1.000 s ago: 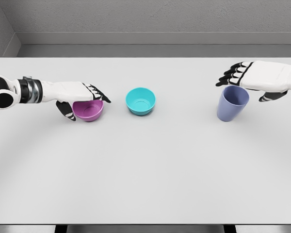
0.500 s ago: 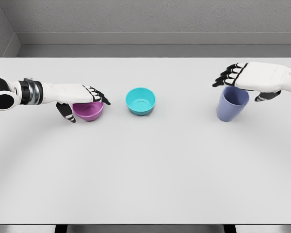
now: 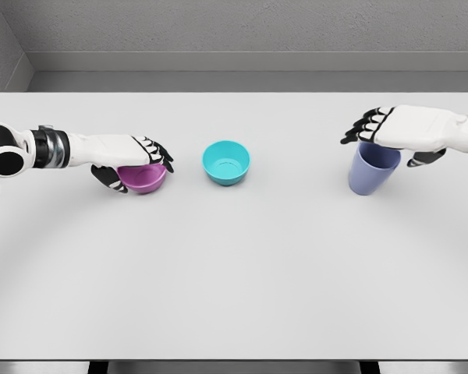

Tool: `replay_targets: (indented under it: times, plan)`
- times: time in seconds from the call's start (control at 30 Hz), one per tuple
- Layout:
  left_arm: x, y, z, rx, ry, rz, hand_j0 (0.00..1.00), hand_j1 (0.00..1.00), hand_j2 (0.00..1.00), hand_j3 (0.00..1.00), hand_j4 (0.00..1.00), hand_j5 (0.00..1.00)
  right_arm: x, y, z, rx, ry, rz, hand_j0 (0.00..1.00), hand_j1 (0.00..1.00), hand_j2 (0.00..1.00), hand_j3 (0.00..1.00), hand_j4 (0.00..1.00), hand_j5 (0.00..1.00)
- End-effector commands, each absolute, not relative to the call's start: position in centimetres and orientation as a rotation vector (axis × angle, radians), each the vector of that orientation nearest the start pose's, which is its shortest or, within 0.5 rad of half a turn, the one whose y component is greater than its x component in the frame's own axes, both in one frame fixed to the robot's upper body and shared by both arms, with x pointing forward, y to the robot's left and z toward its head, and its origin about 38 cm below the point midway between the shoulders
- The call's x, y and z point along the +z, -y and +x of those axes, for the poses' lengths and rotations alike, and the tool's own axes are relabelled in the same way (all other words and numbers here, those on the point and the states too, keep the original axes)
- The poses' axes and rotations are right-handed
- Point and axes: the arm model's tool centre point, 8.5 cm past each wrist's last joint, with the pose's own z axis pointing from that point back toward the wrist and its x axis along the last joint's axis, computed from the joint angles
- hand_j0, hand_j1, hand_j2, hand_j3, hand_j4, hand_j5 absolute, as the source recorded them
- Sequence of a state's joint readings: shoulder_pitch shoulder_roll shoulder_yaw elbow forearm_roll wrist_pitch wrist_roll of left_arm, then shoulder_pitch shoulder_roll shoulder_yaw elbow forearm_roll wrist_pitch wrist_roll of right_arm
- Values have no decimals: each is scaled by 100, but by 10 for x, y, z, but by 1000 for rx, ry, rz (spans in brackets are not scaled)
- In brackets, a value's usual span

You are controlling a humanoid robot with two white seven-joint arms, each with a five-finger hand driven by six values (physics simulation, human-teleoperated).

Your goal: Stacking bowl and cup with both arms

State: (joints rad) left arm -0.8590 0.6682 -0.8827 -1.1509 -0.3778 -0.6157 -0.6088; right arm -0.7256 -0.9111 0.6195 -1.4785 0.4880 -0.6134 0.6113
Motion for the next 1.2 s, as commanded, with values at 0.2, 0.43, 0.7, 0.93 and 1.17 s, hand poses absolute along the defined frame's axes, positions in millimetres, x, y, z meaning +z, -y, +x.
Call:
replay_targets:
  times: [0.2,0.43,0.7,0.93,1.17]
  plan:
    - [188,-252,486,-2186,1253,246,64,64,64,64,64,64,247,330,441,2256,1196,-569,100,100,100,100,100,100]
    - [213,-229,496,-2207,1326,271,64,64,64,64,64,64,244,329,441,2262,1190,-560,100,100,100,100,100,100]
    - [238,-183,504,-2242,1434,265,64,64,64,64,64,64,237,328,440,2268,1172,-541,100,100,100,100,100,100]
    - [244,-152,504,-2278,1478,236,64,64,64,64,64,64,234,330,443,2269,1152,-551,100,100,100,100,100,100]
    - [246,-149,504,-2283,1482,238,64,64,64,64,64,64,236,331,444,2268,1152,-557,100,100,100,100,100,100]
